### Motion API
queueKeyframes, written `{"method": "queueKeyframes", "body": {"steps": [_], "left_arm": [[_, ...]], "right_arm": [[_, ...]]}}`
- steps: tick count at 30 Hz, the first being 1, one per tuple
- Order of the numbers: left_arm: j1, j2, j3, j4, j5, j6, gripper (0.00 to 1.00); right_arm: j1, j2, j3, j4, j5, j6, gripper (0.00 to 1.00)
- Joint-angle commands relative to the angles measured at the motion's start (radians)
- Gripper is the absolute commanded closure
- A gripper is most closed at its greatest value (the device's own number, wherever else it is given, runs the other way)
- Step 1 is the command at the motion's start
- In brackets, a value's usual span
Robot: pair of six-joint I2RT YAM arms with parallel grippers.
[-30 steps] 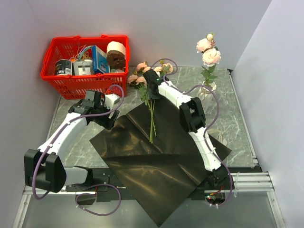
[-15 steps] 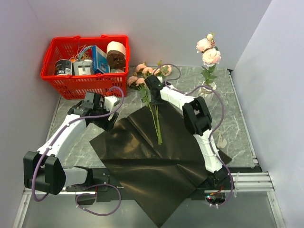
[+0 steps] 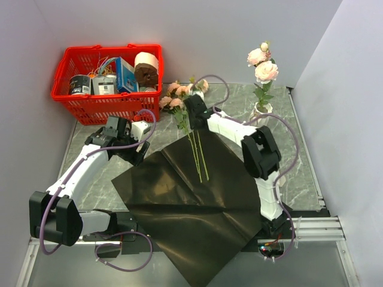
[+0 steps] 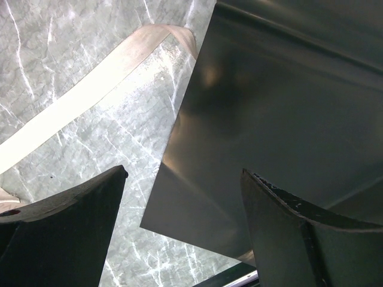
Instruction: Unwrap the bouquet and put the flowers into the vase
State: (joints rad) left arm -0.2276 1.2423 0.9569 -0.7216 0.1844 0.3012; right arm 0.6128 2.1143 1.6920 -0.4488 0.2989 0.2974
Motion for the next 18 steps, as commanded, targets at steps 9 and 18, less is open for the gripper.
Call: {"method": "queueKeyframes", "body": {"steps": [9,18], "left_arm": [[0.005,-0.018,0.005,0.005,0.027,-0.001,0.16],[0.005,-0.003,0.022,0.008,0.035,-0.005,0.16]], "right_arm": [[0.021,-0.463,-0.132,0.501,0.005,-0.288,1.0],[0.103,-0.804,-0.297,0.888,0.008,-0.576,1.0]]}}
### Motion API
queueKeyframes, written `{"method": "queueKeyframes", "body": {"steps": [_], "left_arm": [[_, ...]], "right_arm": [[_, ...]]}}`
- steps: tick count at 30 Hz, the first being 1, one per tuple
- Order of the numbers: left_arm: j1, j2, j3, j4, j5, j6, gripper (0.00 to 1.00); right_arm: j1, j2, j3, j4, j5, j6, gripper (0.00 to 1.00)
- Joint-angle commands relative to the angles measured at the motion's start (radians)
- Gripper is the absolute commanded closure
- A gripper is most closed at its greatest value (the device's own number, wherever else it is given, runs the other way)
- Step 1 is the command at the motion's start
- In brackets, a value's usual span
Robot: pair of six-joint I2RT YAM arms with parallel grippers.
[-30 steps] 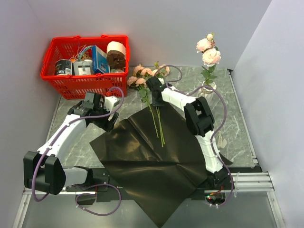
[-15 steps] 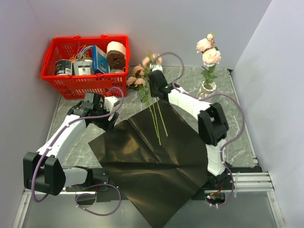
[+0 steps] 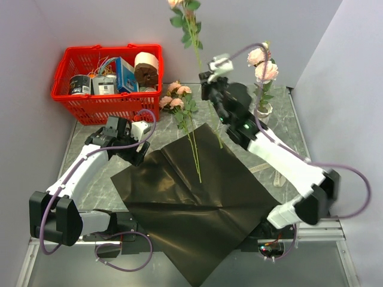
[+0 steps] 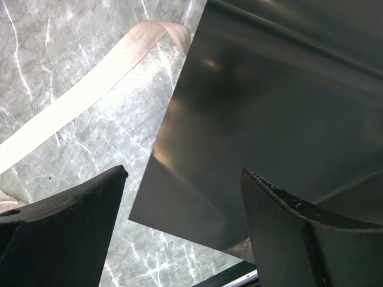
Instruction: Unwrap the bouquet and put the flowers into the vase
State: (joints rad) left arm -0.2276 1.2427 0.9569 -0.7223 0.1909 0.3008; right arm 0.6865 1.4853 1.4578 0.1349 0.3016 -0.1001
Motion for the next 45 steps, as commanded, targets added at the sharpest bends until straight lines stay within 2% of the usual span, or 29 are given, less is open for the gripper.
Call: {"method": "queueKeyframes", "body": {"steps": [1,6,13,19,26,36,45], "left_arm": [[0.005,-0.002,0.023,0.009,0.03,-0.006,0.16],[0.005,0.001,0.031,0.012,0.031,-0.005,0.16],[0.005,0.009,0.059,0.003,0.045,-0.012,0.16],[0.005,0.027,0.069,0.003,0.045,-0.011,0.16],[0.005,0.061,0.103,-0.006,0.054,-0.011,0.16],[0.005,0.093,0.103,-0.003,0.061,-0.009,0.16],[0.005,0.112,0.086,0.011,0.061,-0.002,0.16]], "right_arm": [[0.028,-0.203,-0.088,0.348,0.01,-0.234,1.0],[-0.011,-0.315,-0.223,0.653,0.134,-0.392,1.0],[-0.217,-0.387,-0.397,0.852,0.194,-0.337,1.0],[-0.315,-0.376,-0.45,0.937,0.165,-0.319,1.0],[-0.424,-0.333,-0.427,0.979,0.136,-0.285,1.0],[-0.462,-0.203,-0.361,1.112,0.11,-0.331,1.0],[-0.501,-0.158,-0.317,1.112,0.105,-0.314,1.0]]}}
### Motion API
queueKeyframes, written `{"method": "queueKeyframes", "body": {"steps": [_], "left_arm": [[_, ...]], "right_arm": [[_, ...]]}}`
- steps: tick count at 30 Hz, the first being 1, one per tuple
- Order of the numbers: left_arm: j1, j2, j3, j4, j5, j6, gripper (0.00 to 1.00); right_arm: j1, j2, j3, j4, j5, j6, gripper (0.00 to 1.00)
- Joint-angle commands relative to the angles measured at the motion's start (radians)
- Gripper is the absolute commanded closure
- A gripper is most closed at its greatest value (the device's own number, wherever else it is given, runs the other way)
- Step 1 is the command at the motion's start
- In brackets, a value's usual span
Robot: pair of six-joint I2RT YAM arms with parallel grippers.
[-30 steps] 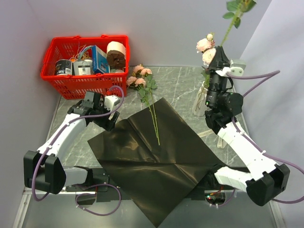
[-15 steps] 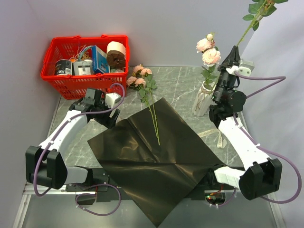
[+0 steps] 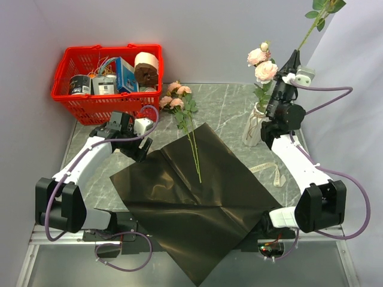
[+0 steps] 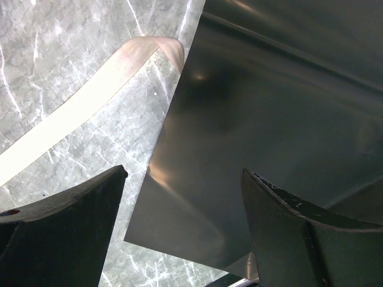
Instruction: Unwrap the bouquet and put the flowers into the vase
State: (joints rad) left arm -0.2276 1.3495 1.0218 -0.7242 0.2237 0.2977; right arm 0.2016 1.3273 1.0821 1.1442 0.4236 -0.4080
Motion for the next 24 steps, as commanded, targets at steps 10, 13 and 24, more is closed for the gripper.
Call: {"method": "queueKeyframes", "body": {"steps": [10,13,24], "left_arm": [[0.005,0.025,0.024,0.017,0.031,0.008,0.16],[0.004,0.022,0.032,0.014,0.029,0.008,0.16],[0.005,-0.01,0.021,0.028,0.029,0.0,0.16]], "right_arm": [[-0.025,0.038,0.038,0.123,0.004,0.001,1.0],[-0.025,0.05,-0.002,0.135,0.015,0.001,1.0],[0.099,-0.029,-0.142,0.063,0.082,-0.118,0.93]]}}
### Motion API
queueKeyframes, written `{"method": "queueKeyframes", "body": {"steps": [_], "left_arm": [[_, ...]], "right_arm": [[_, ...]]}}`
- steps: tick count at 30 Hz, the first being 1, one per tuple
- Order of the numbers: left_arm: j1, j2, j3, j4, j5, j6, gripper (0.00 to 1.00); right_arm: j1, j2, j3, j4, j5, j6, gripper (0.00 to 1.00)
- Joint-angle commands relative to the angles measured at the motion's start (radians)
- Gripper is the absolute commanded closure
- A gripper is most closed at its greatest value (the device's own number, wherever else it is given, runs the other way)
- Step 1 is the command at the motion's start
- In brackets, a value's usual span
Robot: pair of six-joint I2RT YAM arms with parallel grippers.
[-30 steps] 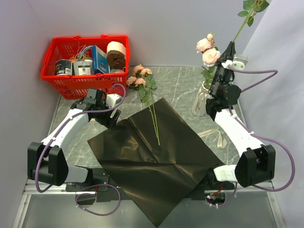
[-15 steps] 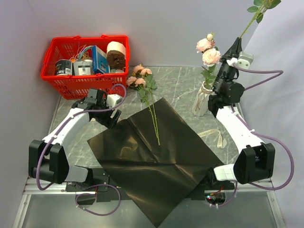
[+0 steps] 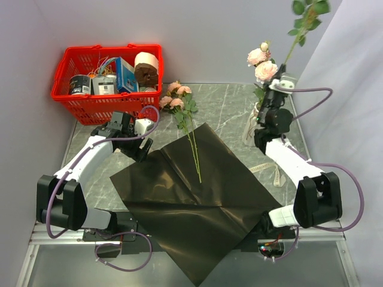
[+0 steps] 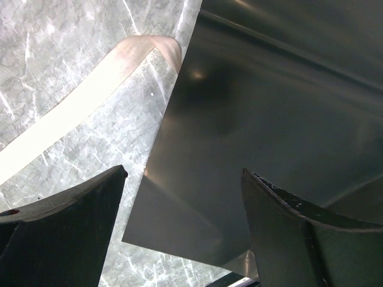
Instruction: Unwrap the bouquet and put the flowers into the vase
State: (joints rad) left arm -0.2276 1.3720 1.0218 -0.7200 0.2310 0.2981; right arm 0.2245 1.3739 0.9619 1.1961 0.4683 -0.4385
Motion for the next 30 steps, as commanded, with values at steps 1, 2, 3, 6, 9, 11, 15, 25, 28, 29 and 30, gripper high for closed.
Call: {"method": "queueKeyframes", "body": {"steps": [1,2,3,6,9,11,15,25,28,29,30], "left_arm": [[0.005,-0.039,0.021,0.025,0.024,-0.002,0.16],[0.005,-0.042,0.021,0.025,0.025,-0.005,0.16],[0.005,-0.045,0.021,0.025,0.027,-0.007,0.16],[0.005,-0.062,0.021,0.022,0.03,-0.01,0.16],[0.005,-0.088,0.017,0.016,0.03,-0.007,0.15],[0.005,-0.102,0.011,0.011,0.027,-0.005,0.15],[0.007,-0.137,-0.017,0.019,0.019,-0.004,0.15],[0.007,-0.152,0.004,0.004,0.019,-0.024,0.14],[0.007,-0.149,0.011,0.001,0.013,-0.031,0.14],[0.007,-0.149,0.012,-0.001,0.007,-0.031,0.14],[0.007,-0.148,0.014,-0.002,0.004,-0.031,0.14]], "right_arm": [[0.096,-0.103,-0.026,-0.015,0.044,-0.098,0.81],[0.13,-0.117,-0.043,-0.047,0.05,-0.111,0.56],[0.151,-0.148,-0.057,-0.049,0.065,-0.114,0.5],[0.213,-0.194,-0.097,-0.047,0.111,-0.117,0.35],[0.236,-0.223,-0.1,-0.101,0.177,-0.097,0.32],[0.252,-0.243,-0.088,-0.147,0.239,-0.083,0.27],[0.396,-0.341,-0.112,-0.277,0.286,-0.063,0.25],[0.794,-0.323,-0.118,-0.511,0.418,0.031,0.25],[0.846,-0.247,-0.117,-0.581,0.429,0.134,0.25],[0.861,-0.207,-0.108,-0.674,0.414,0.174,0.26],[0.863,-0.184,-0.097,-0.728,0.396,0.22,0.27]]}}
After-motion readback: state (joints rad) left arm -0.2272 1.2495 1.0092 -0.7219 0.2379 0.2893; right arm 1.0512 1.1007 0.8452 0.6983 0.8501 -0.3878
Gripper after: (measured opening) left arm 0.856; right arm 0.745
